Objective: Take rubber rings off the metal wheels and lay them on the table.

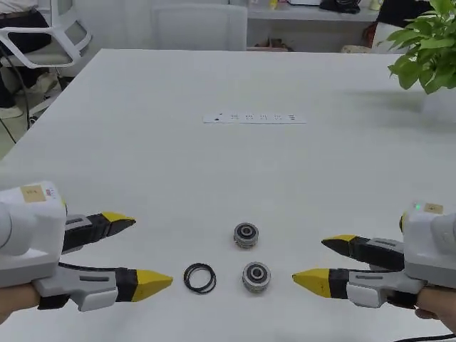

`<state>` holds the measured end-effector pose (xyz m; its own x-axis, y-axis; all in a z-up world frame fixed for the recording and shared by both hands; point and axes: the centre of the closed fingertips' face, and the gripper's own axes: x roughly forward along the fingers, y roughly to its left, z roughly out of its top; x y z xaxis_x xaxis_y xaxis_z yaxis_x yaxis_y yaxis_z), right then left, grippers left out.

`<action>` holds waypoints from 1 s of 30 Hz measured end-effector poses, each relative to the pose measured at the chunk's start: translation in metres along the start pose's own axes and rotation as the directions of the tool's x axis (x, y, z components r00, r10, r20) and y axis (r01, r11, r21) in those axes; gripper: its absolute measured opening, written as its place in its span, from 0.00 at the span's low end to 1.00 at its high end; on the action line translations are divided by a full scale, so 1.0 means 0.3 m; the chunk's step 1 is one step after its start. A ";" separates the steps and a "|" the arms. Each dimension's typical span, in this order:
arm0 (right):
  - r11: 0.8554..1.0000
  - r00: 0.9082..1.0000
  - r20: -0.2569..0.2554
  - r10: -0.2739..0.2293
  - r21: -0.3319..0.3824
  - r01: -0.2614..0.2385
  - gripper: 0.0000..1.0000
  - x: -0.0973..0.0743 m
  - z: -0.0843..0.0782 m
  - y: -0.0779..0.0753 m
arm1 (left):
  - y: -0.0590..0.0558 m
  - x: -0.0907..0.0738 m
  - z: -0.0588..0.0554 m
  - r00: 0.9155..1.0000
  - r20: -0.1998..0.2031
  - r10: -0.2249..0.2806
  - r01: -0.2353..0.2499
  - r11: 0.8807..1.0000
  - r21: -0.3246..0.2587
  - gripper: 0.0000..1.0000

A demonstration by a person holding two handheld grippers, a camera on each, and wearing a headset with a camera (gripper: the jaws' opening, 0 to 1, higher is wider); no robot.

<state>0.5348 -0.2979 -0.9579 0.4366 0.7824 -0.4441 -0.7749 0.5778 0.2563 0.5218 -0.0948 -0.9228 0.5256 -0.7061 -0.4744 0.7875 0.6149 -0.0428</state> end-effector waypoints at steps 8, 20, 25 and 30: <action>1.000 1.000 -0.021 0.004 -0.023 -0.005 0.62 -0.002 -0.019 0.019 | 0.004 -0.005 -0.004 1.000 -0.004 0.011 -0.011 1.000 -0.001 0.71; 1.000 1.000 -0.018 0.005 -0.027 -0.006 0.61 -0.003 -0.014 0.019 | 0.006 -0.009 -0.008 1.000 -0.005 0.014 -0.014 1.000 -0.005 0.71; 1.000 1.000 -0.022 0.004 -0.027 -0.005 0.61 -0.003 -0.020 0.019 | 0.004 -0.010 -0.012 1.000 -0.006 0.014 -0.014 1.000 -0.007 0.71; 1.000 1.000 -0.018 0.002 -0.023 -0.002 0.61 -0.008 -0.020 0.015 | 0.005 -0.012 -0.012 1.000 -0.007 0.013 -0.013 1.000 -0.007 0.71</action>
<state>0.5276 -0.2986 -0.9609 0.4267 0.7790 -0.4594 -0.7861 0.5707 0.2375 0.5199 -0.0902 -0.9243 0.5332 -0.6956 -0.4814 0.7783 0.6264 -0.0430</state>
